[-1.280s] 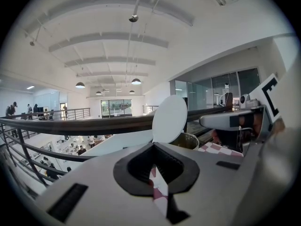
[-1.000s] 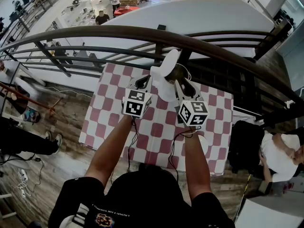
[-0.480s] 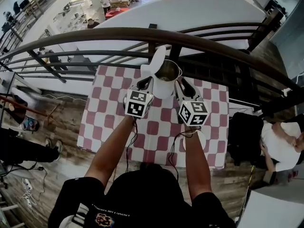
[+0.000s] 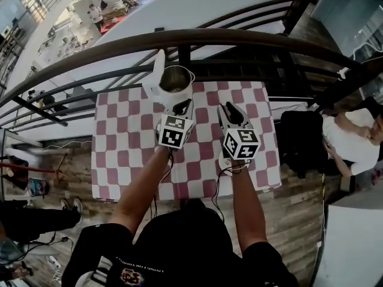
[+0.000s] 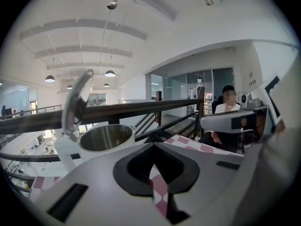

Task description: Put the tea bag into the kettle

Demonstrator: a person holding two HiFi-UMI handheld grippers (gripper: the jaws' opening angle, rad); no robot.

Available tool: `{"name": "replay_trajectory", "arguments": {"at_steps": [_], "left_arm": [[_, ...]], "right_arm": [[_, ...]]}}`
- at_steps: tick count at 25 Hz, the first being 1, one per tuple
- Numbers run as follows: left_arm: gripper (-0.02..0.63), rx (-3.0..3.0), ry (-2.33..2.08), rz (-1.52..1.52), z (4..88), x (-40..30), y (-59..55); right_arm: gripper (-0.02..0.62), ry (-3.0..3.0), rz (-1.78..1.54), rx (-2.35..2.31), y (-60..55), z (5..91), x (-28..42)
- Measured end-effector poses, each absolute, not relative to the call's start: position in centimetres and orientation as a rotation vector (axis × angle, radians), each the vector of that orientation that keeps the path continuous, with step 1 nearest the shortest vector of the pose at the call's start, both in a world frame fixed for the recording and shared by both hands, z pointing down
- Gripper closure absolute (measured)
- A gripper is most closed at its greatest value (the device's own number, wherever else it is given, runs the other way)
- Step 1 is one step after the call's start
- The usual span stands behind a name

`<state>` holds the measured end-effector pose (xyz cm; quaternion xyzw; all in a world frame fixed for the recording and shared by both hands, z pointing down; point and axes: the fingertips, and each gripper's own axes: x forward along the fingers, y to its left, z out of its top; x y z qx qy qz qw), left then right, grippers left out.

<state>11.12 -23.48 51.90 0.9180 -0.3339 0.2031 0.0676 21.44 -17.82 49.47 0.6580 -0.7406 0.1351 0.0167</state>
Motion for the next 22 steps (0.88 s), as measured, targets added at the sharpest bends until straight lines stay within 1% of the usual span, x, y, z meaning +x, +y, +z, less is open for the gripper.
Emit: {"name": "replay_trajectory", "arguments": {"at_steps": [5,11,17,22], "left_arm": [[0.606,2.825,-0.829,0.660,54.0,16.7,-19.9],[0.606,2.860,-0.634,0.718,56.5,21.9,-14.9],[0.606,2.866,-0.546,0.764,57.7,23.9,-12.3],[0.607,2.856,-0.559,0.777,57.8,23.6,-12.5]], "right_arm": [[0.474,-2.165,0.488,2.175,-12.8,52.1,26.2],[0.474,-2.010,0.553,2.302,-6.6,54.4,30.3],[0.474,-1.937,0.596,2.359,-3.4,55.4,32.2],[0.474,-1.943,0.615,2.345,-3.3,56.0,31.9]]}}
